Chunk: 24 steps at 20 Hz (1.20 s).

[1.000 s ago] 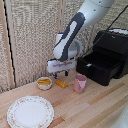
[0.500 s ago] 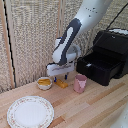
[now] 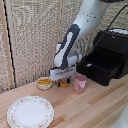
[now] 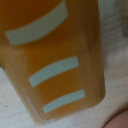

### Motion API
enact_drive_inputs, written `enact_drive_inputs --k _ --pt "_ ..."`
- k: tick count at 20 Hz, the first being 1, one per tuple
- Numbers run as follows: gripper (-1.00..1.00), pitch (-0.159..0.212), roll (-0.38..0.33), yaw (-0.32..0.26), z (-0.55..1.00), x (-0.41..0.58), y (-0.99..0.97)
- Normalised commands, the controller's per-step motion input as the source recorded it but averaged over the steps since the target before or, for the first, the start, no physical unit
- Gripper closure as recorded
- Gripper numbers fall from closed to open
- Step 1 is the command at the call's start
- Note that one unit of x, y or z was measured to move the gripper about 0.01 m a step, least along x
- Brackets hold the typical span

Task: Extend the gripper towards the air fryer handle. Grasp the air fryer handle and pull it to open the air fryer. Release the air fryer handle and move the gripper to the bread. Grasp the bread with the gripper and move it to the air fryer basket. Release the bread inside the air fryer and retract the gripper.

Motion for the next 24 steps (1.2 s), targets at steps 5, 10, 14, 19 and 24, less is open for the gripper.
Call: enact_drive_inputs --k 5,10,14,19,24 --pt "1.00 0.000 0.014 0.033 0.00 -0.020 0.07" --pt "1.00 0.017 0.058 -0.017 -0.01 0.000 -0.01" --pt "1.00 0.000 0.029 0.017 0.01 0.000 0.00" --pt "1.00 0.005 0.018 0.076 0.23 0.009 0.11" --pt "1.00 0.016 0.016 -0.040 0.99 0.000 0.21"
